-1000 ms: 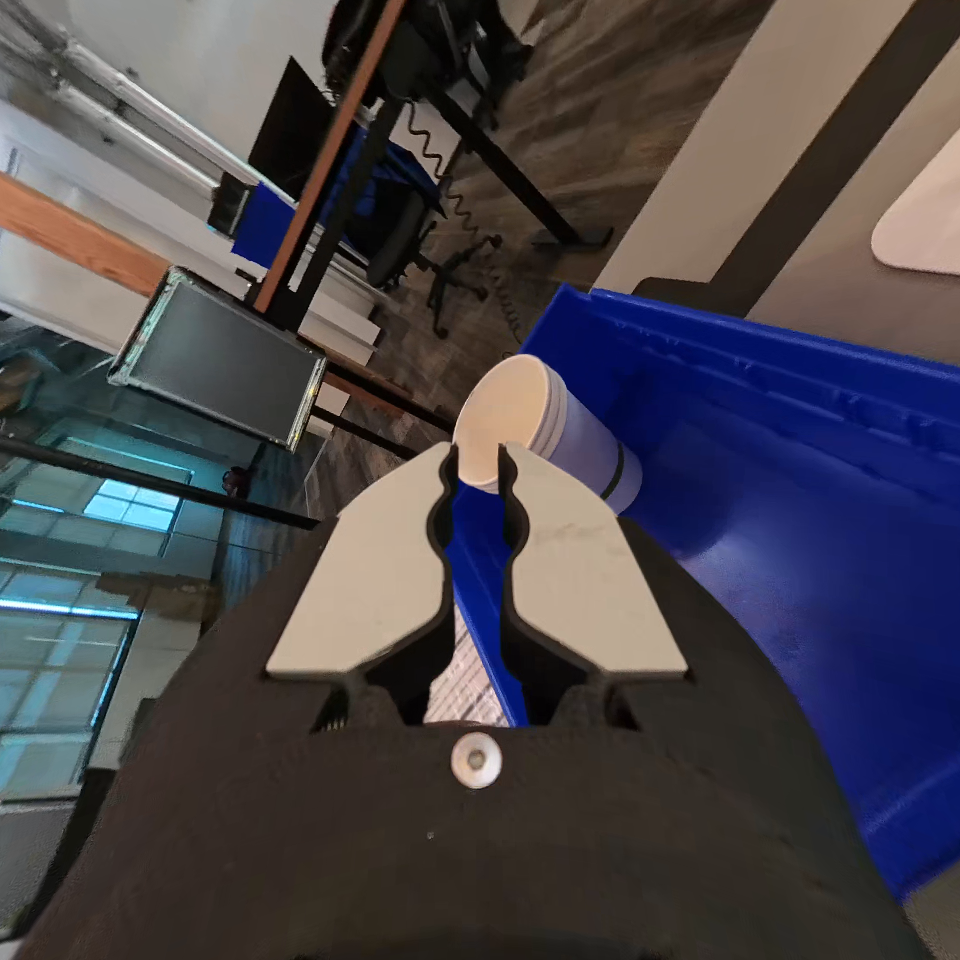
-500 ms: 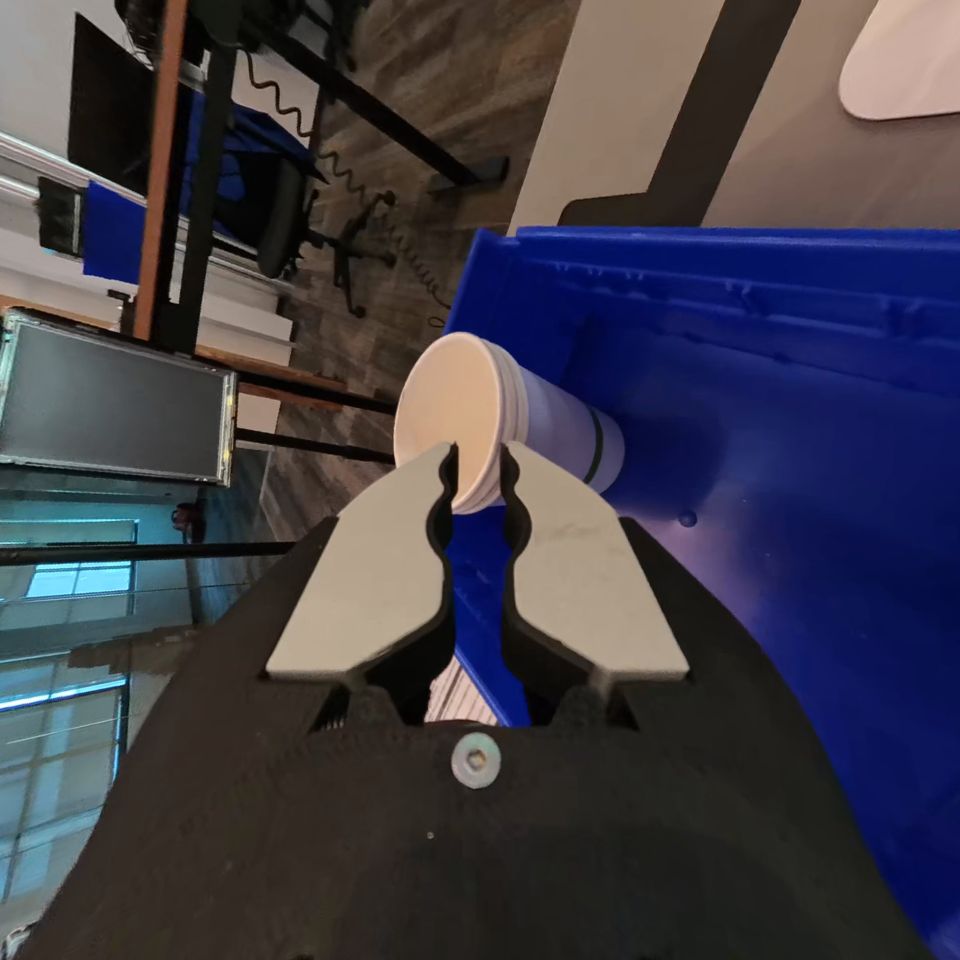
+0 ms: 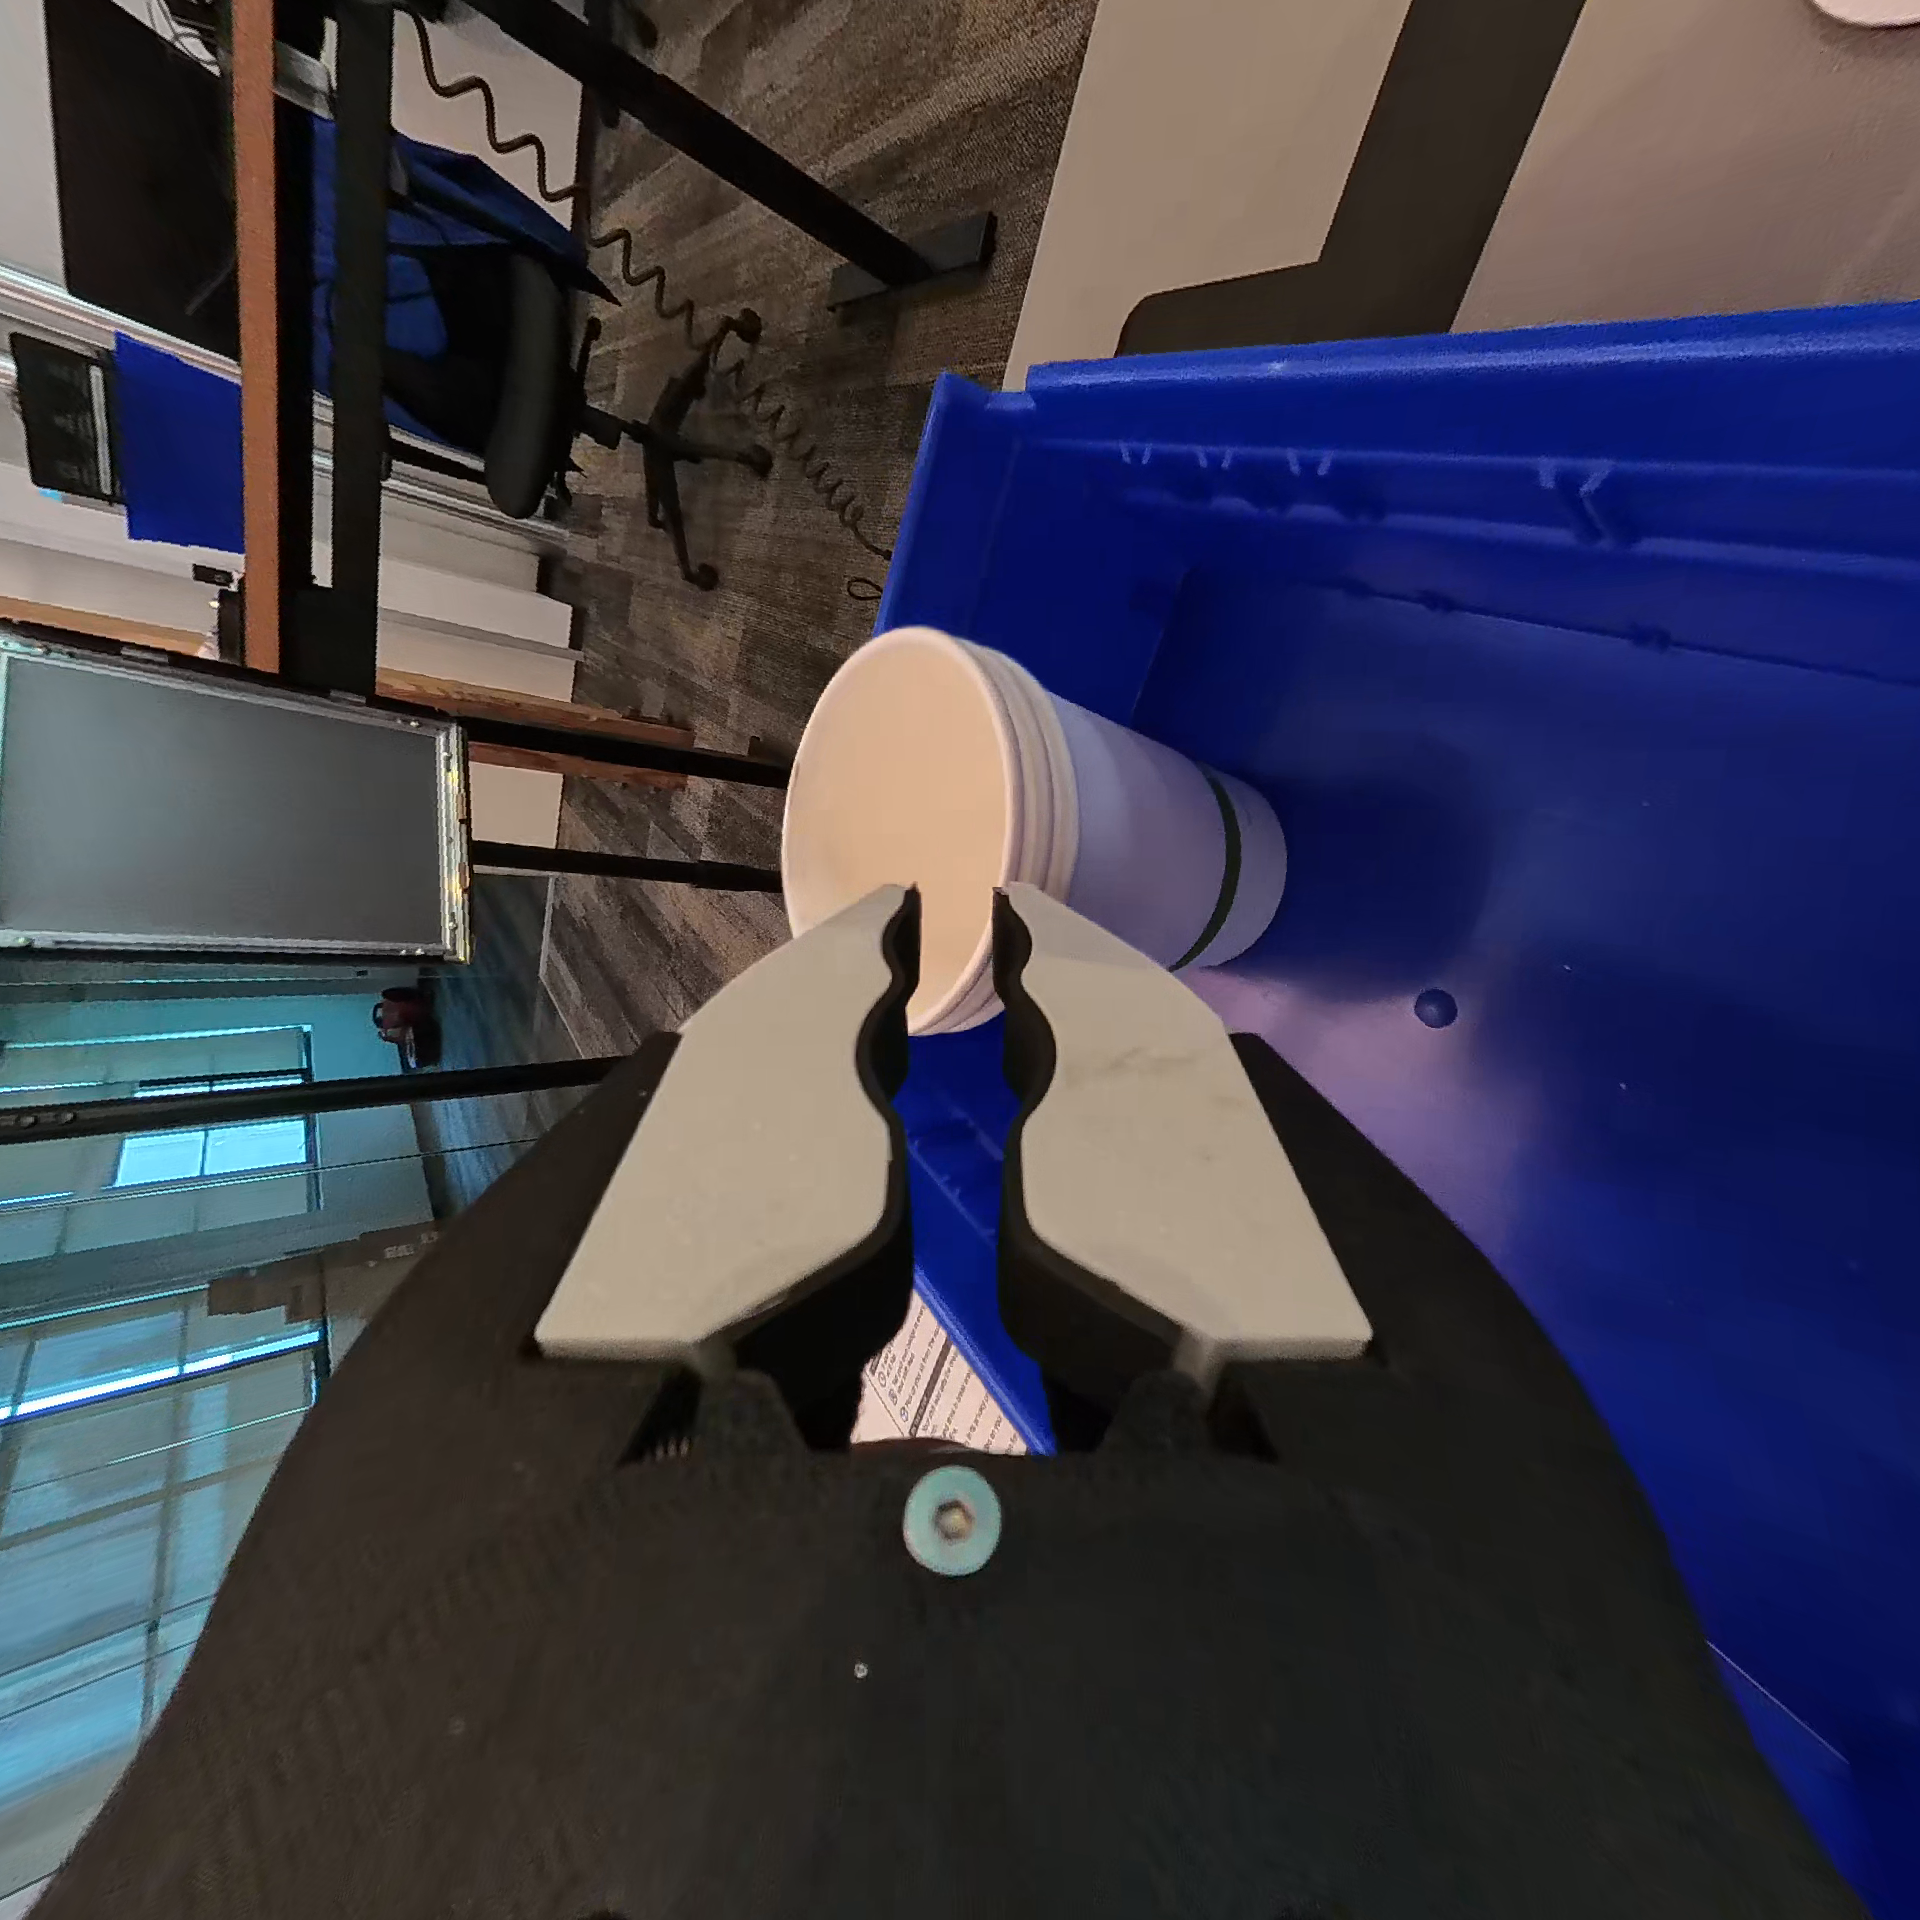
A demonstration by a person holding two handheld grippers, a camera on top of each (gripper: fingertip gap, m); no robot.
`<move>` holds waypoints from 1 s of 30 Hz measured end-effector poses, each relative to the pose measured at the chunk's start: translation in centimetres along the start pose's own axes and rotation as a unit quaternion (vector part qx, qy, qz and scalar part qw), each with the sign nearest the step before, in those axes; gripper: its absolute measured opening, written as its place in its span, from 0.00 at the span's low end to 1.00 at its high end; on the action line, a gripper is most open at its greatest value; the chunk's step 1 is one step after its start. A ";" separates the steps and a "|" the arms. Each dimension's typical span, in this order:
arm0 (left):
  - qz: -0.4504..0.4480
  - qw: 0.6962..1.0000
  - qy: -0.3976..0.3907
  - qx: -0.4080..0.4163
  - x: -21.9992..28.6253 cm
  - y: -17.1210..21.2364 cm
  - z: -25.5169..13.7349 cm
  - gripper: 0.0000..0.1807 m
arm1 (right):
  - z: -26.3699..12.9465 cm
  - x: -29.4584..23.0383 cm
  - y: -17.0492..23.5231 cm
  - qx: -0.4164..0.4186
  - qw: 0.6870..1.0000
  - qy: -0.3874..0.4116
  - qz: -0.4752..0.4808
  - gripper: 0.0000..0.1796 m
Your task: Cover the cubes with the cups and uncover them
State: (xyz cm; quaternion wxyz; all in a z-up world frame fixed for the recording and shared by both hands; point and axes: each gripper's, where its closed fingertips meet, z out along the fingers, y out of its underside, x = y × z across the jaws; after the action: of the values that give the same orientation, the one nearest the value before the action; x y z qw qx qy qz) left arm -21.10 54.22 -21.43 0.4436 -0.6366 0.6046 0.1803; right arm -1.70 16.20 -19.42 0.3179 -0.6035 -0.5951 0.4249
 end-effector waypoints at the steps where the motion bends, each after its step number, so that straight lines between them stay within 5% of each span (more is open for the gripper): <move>1: 0.002 1.000 0.002 0.000 0.1 0.0 0.1 0.07 | 0.0 0.0 0.0 0.000 1.000 0.001 0.000 0.29; 30: 0.006 1.000 0.015 -0.002 0.8 -0.4 1.0 0.00 | -0.5 0.2 0.2 0.004 1.000 0.008 0.001 0.27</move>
State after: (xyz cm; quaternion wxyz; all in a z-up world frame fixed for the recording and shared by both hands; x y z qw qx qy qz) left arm -20.30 54.46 -22.44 0.4318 -0.6364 0.6148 0.1750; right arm -1.17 16.47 -19.37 0.3249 -0.6065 -0.5898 0.4227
